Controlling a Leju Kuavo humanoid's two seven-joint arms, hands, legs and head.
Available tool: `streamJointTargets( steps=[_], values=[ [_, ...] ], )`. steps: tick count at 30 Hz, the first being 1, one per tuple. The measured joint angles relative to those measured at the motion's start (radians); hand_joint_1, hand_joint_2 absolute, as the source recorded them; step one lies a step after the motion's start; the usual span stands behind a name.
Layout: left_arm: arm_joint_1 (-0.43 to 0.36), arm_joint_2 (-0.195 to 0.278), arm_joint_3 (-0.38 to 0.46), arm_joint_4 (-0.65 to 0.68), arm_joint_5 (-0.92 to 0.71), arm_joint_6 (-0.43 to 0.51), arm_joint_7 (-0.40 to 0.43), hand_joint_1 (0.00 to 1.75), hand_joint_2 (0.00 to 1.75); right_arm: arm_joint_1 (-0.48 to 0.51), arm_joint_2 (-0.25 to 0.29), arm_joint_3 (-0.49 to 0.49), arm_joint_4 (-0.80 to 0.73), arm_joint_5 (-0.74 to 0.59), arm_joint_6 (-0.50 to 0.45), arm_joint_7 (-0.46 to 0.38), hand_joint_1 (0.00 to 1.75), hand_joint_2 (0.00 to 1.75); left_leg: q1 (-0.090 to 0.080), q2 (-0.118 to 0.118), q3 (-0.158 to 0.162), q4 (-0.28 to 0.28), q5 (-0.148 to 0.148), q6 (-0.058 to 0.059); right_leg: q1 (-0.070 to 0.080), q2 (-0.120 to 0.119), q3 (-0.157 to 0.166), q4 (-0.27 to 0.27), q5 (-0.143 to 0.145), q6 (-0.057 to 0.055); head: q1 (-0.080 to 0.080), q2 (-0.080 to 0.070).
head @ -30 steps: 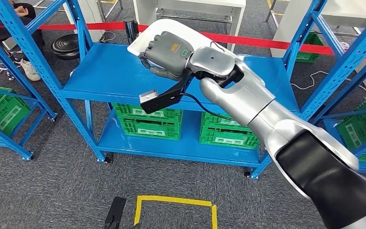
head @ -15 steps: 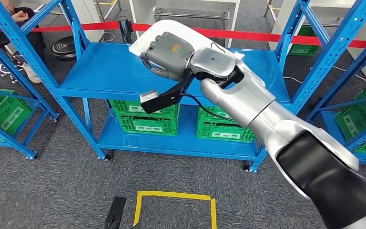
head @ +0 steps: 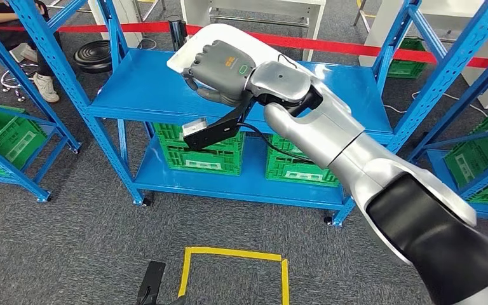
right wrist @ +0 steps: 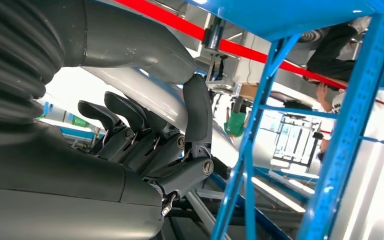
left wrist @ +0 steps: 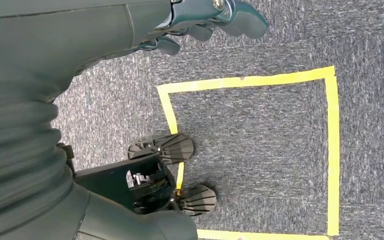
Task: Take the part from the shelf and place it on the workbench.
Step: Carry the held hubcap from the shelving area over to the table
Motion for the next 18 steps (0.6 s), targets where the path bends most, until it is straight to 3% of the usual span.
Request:
streamJointTargets(
  steps=[2,3,4,5,6,8,10,13,14,16,18],
  values=[
    [0.000,0.000,0.000,0.000,0.000,0.000,-0.001,0.00,1.75,-0.002,0.000,0.000,0.000,0.003,0.000,0.002,1.75,1.75,-0.001,0.002,-0.012,0.000,0.009,0.008,-0.001,0.001,-0.052,0.130,-0.076,0.007,0.001,0.000],
    [0.000,0.000,0.001,0.000,0.000,0.000,-0.002,0.00,1.75,-0.002,0.000,0.000,0.000,0.004,0.000,0.003,1.75,1.75,-0.002,0.002,-0.019,0.001,0.013,0.010,-0.001,0.002,-0.075,0.193,-0.104,0.008,0.001,0.000],
    [0.001,0.000,0.001,0.000,0.000,0.000,-0.002,0.00,1.75,-0.001,-0.001,0.000,0.000,0.006,0.000,0.005,1.75,1.75,-0.003,0.002,-0.025,0.001,0.017,0.010,-0.001,0.002,-0.083,0.226,-0.115,0.008,0.001,0.000],
    [0.001,0.000,0.002,0.000,0.000,0.000,-0.002,0.00,1.75,-0.001,-0.001,0.000,0.000,0.006,0.000,0.006,1.75,1.75,-0.004,0.002,-0.029,0.002,0.021,0.010,0.000,0.002,-0.072,0.221,-0.108,0.005,0.001,0.000],
    [0.001,0.000,0.002,0.000,0.000,0.000,-0.001,0.00,1.75,-0.002,-0.001,0.000,0.000,0.005,-0.001,0.007,1.75,1.75,-0.005,0.001,-0.032,0.002,0.025,0.009,0.002,0.003,-0.039,0.173,-0.086,-0.001,0.001,0.000],
    [0.001,-0.001,0.003,0.000,0.000,0.000,-0.001,0.00,1.75,-0.005,-0.002,0.000,-0.002,0.001,-0.002,0.008,1.75,1.75,-0.008,0.001,-0.035,0.002,0.030,0.004,0.008,0.003,0.051,0.026,-0.038,-0.015,0.000,0.000],
    [0.001,-0.002,0.003,0.000,0.000,0.000,-0.001,0.00,1.75,-0.010,-0.004,0.000,-0.006,-0.003,-0.003,0.009,1.75,1.75,-0.009,0.003,-0.039,0.001,0.036,-0.005,0.016,0.002,0.093,-0.056,-0.021,-0.025,0.000,0.000],
    [0.001,-0.004,0.003,0.001,0.000,-0.002,0.000,0.00,1.75,-0.012,-0.010,0.000,-0.010,-0.005,-0.005,0.011,1.75,1.75,-0.007,0.004,-0.043,-0.003,0.044,-0.023,0.016,0.001,0.091,-0.071,-0.008,-0.036,0.001,0.000],
    [0.002,-0.005,0.003,0.001,0.000,-0.003,0.000,0.00,1.75,-0.012,-0.012,0.000,-0.011,-0.005,-0.005,0.012,1.75,1.75,-0.008,0.004,-0.049,0.006,0.034,-0.028,0.013,0.000,0.090,-0.076,-0.001,-0.041,0.000,0.000],
    [0.001,-0.004,0.003,0.001,0.000,-0.008,0.000,0.00,1.75,-0.011,-0.014,0.000,-0.013,-0.006,-0.006,0.013,1.75,1.75,-0.006,0.003,-0.080,0.082,-0.021,-0.039,0.007,-0.003,0.085,-0.083,0.011,-0.051,-0.001,0.000],
    [0.001,-0.003,0.004,0.001,0.001,-0.015,0.001,0.00,1.75,-0.005,-0.015,0.000,-0.014,-0.006,-0.006,0.013,1.75,1.75,-0.003,0.003,-0.128,0.213,-0.092,-0.049,0.006,-0.003,0.075,-0.083,0.018,-0.054,-0.002,0.000]
  ],
)
